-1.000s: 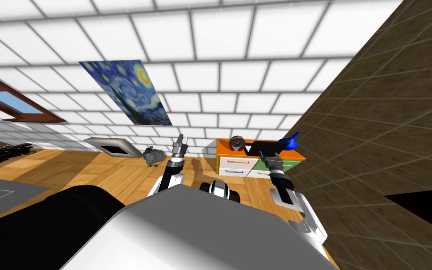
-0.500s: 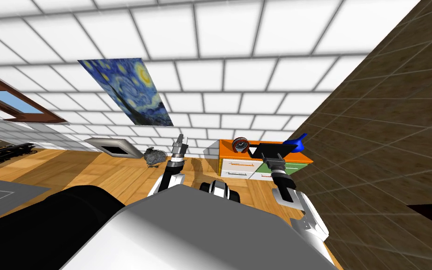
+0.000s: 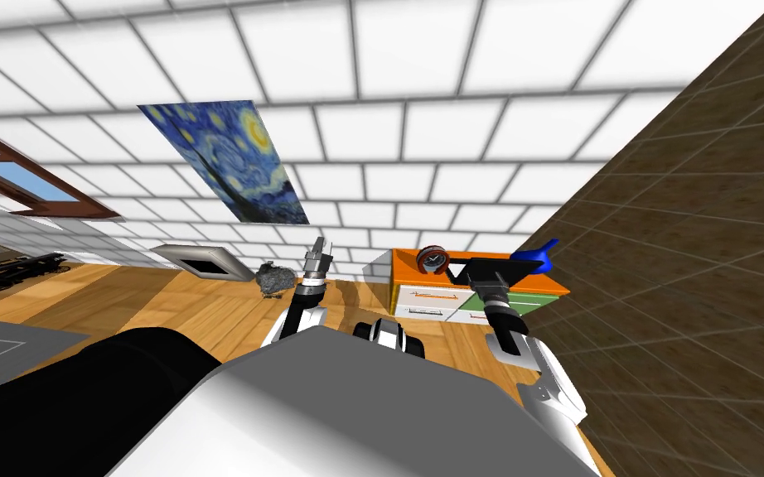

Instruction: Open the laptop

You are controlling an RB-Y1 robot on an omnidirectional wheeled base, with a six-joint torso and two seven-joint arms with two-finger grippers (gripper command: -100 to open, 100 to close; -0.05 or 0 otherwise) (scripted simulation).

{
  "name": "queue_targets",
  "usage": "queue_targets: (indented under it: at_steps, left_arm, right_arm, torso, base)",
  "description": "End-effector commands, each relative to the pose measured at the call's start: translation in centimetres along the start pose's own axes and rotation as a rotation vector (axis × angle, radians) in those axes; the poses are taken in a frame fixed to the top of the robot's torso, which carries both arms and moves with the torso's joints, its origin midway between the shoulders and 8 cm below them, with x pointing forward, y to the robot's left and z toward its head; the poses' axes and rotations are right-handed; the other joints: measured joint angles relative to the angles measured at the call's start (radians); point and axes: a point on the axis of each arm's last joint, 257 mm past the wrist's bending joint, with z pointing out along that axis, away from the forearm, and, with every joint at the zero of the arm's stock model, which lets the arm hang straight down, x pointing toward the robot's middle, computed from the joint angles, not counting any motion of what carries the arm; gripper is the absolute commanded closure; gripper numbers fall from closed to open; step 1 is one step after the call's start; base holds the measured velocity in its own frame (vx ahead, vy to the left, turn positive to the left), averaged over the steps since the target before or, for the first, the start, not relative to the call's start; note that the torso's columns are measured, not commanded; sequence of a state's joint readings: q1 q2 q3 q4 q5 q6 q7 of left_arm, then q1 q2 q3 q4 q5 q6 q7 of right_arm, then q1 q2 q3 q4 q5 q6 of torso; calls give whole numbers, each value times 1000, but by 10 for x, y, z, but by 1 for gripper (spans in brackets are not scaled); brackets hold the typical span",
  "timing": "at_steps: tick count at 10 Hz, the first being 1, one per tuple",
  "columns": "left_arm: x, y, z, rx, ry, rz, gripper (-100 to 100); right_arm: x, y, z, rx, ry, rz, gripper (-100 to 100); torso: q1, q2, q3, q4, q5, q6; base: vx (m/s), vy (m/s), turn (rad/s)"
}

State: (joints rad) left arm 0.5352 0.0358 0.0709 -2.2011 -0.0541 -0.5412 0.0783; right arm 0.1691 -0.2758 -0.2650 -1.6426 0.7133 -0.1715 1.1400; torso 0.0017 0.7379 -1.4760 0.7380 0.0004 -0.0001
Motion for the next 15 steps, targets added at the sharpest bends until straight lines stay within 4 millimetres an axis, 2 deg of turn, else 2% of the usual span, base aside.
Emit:
queue_targets:
  at_steps: [1,4,8,9,10,11,12,13,14,15]
  left_arm:
    - [0,0,0,0,0,0,0]
    - [0,0,0,0,0,0,0]
    - [0,0,0,0,0,0,0]
    - [0,0,0,0,0,0,0]
    - [0,0,0,0,0,0,0]
    - [0,0,0,0,0,0,0]
    - [0,0,0,0,0,0,0]
    - [0,0,0,0,0,0,0]
    - [0,0,0,0,0,0,0]
    - [0,0,0,0,0,0,0]
  right_arm:
    - [13,-11,6,8,30,-118,-100]
    - [30,-31,12,18,70,-279,-100]
    - [41,-51,17,26,101,-428,-100]
    - [40,-47,16,24,95,-405,-100]
    - [40,-59,20,33,105,-413,-100]
    - [40,-54,20,28,99,-413,-100]
    - [40,-55,20,30,101,-412,100]
    - [58,-56,17,3,137,-380,100]
    - [56,-66,19,3,131,-406,100]
    - [79,-62,11,-23,181,-369,100]
  torso:
    - [-2,0,0,0,0,0]
    - [0,-1,-1,0,0,0]
    - [-2,2,1,0,-1,0]
    - [-3,1,1,0,-1,0]
    - [-4,1,1,0,-1,0]
    - [-4,-2,-1,0,-1,0]
    - [-3,0,-1,0,-1,0]
    - [-3,0,0,-2,-3,-2]
    - [-3,-6,-3,-7,-7,-7]
    - [-4,-11,-6,-8,-7,-6]
  base:
    - [43,71,17]
    - [68,103,16]
    - [41,73,12]
    - [12,25,1]
    - [57,2,77]
    - [37,-3,24]
    - [8,-6,-23]
    - [-4,20,151]
    - [-18,40,119]
    - [-16,64,162]
